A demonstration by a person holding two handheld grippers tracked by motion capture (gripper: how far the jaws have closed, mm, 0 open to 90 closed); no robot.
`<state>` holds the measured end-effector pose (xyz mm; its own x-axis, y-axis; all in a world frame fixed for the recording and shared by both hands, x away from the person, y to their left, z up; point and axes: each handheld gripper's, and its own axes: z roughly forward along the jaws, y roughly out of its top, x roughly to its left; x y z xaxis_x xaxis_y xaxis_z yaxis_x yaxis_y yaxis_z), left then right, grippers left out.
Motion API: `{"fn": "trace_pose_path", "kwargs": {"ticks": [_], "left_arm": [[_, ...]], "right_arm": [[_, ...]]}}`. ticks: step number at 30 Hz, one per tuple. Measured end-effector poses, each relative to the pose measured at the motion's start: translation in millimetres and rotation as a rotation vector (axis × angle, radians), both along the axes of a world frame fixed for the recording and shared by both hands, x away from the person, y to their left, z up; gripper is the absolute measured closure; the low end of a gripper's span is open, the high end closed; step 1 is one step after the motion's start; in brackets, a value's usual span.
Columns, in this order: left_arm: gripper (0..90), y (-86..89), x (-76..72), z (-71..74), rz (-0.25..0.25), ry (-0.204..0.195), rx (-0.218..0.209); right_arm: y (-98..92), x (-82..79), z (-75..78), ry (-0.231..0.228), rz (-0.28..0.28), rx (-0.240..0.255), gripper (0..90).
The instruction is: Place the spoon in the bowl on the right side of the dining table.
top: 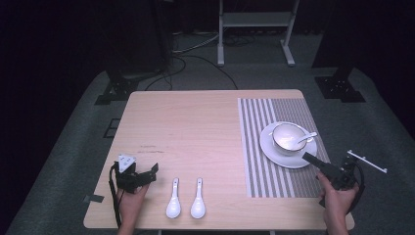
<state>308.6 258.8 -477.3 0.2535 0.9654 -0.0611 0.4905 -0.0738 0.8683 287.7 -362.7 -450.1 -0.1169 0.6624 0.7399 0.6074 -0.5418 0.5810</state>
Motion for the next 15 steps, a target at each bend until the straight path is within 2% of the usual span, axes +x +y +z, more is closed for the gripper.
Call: {"fn": "trace_pose_path", "kwargs": {"ticks": [15], "left_arm": [[3.3, -0.3, -0.4, 0.1, -0.004, -0.001, 0.007]], "right_arm": [[9.3, -6.5, -11.6, 0.012, 0.021, 0.011, 37.9]]}}
